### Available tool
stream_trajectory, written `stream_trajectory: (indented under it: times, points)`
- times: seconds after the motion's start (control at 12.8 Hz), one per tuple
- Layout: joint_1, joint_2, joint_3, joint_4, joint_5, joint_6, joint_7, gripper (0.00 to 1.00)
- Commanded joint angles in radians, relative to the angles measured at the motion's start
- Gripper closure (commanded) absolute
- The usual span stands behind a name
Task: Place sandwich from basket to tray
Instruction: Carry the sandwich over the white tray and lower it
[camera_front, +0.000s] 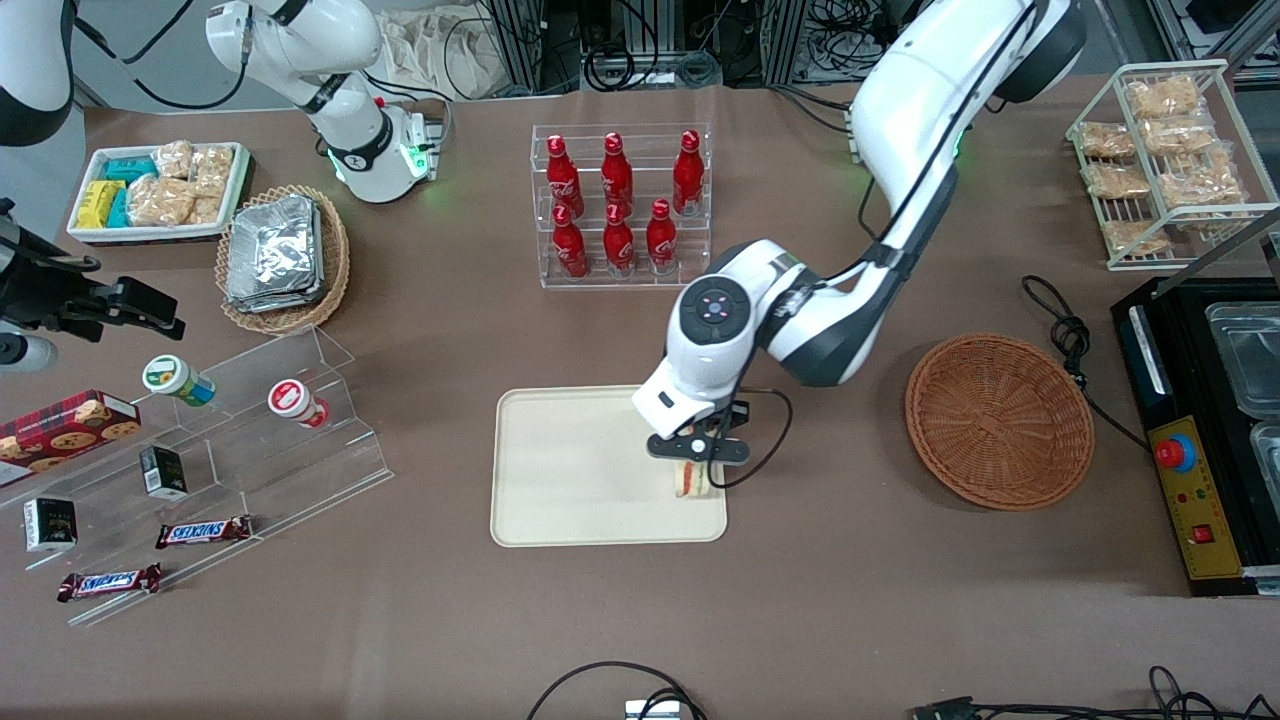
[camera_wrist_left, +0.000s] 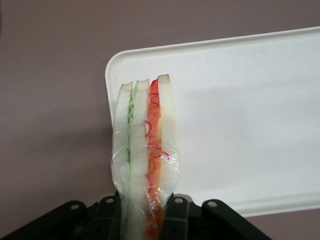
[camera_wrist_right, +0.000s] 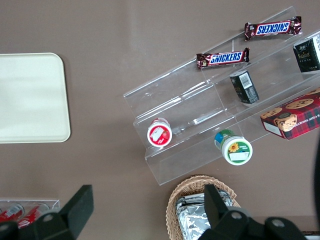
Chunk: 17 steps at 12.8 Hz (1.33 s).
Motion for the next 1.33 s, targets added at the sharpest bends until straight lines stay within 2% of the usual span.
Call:
stream_trajectory:
  times: [0.0, 0.47, 0.55, 0.62, 0.7, 0.78, 1.25]
  points:
    - [-0.022, 0.081, 0.007, 0.055, 0.048, 0.034, -0.054, 0.74]
    - [-0.025, 0.169, 0.007, 0.107, 0.05, 0.037, -0.044, 0.75]
    - [-0.025, 0.171, 0.007, 0.107, 0.048, 0.037, -0.044, 0.72]
    - [-0.025, 0.171, 0.007, 0.107, 0.048, 0.037, -0.049, 0.54]
    - [-0.025, 0.171, 0.007, 0.106, 0.05, 0.037, -0.057, 0.17]
    - [-0.031, 0.171, 0.007, 0.104, 0.05, 0.039, -0.057, 0.01]
    - [-0.049, 0.155, 0.01, 0.106, 0.05, 0.034, -0.118, 0.0]
